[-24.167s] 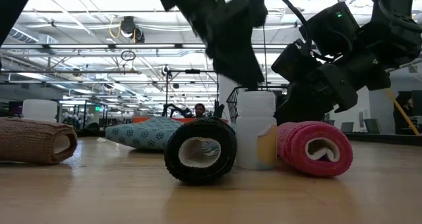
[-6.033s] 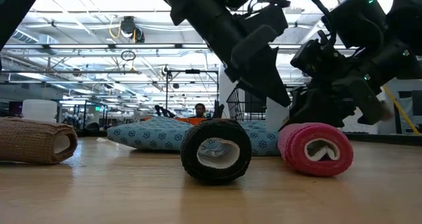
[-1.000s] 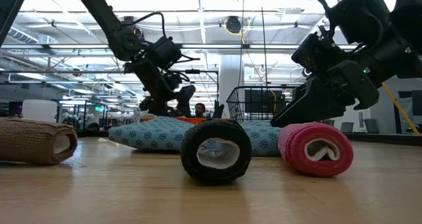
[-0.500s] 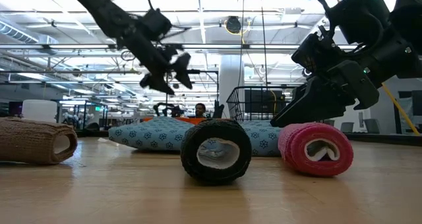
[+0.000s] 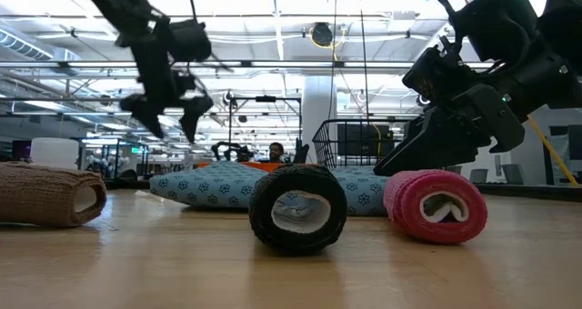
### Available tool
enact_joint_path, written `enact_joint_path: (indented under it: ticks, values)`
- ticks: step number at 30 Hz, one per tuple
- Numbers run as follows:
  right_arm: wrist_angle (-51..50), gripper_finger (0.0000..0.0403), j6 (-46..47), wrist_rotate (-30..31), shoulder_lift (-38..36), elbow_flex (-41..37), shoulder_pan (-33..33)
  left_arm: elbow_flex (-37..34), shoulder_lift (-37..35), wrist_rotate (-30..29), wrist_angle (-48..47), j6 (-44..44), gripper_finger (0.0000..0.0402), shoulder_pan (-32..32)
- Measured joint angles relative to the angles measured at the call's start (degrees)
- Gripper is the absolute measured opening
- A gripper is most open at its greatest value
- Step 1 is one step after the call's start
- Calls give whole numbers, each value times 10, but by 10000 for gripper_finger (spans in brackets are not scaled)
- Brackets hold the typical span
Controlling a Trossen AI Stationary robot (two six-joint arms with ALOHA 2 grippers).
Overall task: Pick & Place Medicine items
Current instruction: Put the pink bandage into the right orange basket
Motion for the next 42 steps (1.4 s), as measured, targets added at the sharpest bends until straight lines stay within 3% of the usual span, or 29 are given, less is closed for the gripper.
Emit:
enact_joint_path:
  ticks: [6,11,32,42]
  values:
    - [0,183,0,0,0,0,0,-94,0,46,117,-47,363,-4]
    - [0,183,0,0,0,0,0,-129,0,79,191,-62,363,-17]
    - [5,182,0,0,0,0,0,-131,1,76,252,-51,363,-67]
    - [4,183,2,-1,0,0,0,-131,0,-2,211,-70,363,-55]
